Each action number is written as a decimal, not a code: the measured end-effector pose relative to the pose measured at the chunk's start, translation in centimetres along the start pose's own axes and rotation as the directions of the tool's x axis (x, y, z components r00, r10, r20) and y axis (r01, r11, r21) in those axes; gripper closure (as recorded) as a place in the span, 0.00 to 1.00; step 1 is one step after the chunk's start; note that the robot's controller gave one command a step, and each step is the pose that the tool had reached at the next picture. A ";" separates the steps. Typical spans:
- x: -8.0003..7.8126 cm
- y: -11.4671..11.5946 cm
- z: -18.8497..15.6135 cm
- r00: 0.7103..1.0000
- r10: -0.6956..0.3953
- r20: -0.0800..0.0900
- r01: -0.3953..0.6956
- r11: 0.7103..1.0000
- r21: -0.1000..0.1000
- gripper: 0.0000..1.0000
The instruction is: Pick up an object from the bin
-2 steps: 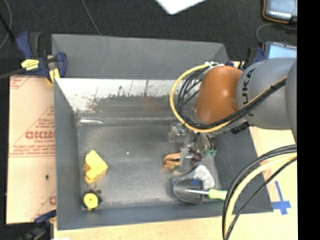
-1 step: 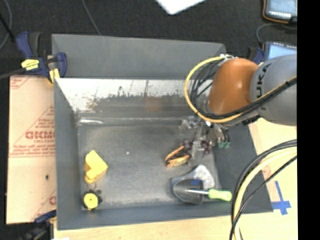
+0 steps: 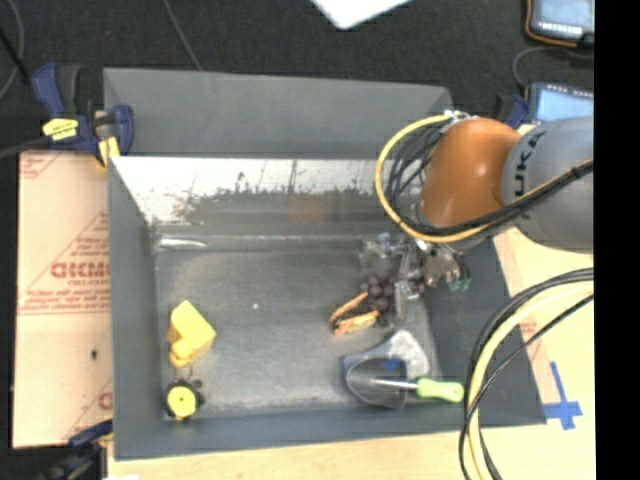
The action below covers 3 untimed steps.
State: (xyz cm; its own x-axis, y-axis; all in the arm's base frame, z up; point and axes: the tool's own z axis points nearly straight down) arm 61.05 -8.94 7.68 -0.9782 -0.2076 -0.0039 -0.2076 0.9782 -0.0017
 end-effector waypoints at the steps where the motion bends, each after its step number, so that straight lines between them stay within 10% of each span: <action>1: -0.1 -1.1 0.9 0.994 0.107 0.005 -0.107 0.994 0.003 1.00; 3: 0.0 -1.1 0.5 0.992 0.130 0.007 -0.130 0.992 0.003 1.00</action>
Offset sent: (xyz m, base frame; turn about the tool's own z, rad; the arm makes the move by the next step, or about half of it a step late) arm 0.0000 0.0000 0.0000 0.0000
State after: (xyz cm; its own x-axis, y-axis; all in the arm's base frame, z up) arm 61.31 -9.96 7.22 -0.9968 -0.0789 -0.0113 -0.0788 0.9969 -0.0041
